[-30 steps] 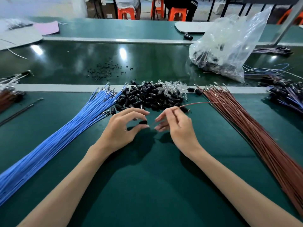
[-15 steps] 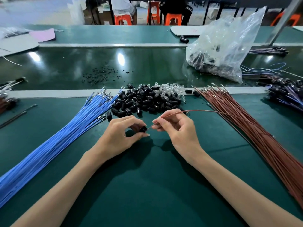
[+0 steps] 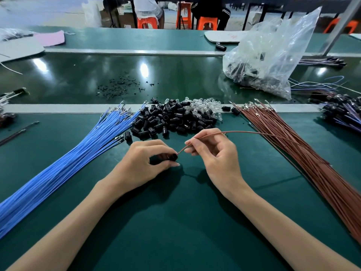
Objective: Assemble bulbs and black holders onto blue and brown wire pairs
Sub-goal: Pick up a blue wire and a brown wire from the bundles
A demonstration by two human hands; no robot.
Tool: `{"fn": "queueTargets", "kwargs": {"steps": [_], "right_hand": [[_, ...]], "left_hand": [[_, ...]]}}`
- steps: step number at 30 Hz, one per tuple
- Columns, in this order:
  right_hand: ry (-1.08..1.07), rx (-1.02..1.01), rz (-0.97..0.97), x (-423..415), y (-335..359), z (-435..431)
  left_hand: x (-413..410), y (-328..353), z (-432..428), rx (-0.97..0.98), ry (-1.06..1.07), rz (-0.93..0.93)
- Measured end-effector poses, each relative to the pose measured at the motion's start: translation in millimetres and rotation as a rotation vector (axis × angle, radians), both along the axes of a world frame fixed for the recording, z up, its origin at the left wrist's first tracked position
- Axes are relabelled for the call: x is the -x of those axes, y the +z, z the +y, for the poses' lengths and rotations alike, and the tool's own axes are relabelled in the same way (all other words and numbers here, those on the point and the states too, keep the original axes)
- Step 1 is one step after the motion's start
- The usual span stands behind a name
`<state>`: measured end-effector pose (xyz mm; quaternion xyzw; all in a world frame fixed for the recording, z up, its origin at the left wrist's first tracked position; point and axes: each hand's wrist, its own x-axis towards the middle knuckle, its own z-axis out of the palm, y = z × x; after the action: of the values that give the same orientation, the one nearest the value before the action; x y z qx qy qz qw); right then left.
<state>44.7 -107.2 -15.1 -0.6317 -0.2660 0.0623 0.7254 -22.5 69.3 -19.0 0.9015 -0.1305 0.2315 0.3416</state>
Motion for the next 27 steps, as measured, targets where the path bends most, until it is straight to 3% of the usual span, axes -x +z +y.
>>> {"fn": "queueTargets", "kwargs": {"steps": [9,16,27], "right_hand": [[0.04,0.12,-0.047,-1,-2,-1],[-0.012,0.136,-0.092,-2,-2,-2],[0.125,0.18,-0.013,-1,2,-5]], "left_hand": [[3,2,-5,-0.02,-0.029,0.019],[6,5,-11,0.089,0.04,0.032],[9,10,-14,0.243,0.082,0.112]]}}
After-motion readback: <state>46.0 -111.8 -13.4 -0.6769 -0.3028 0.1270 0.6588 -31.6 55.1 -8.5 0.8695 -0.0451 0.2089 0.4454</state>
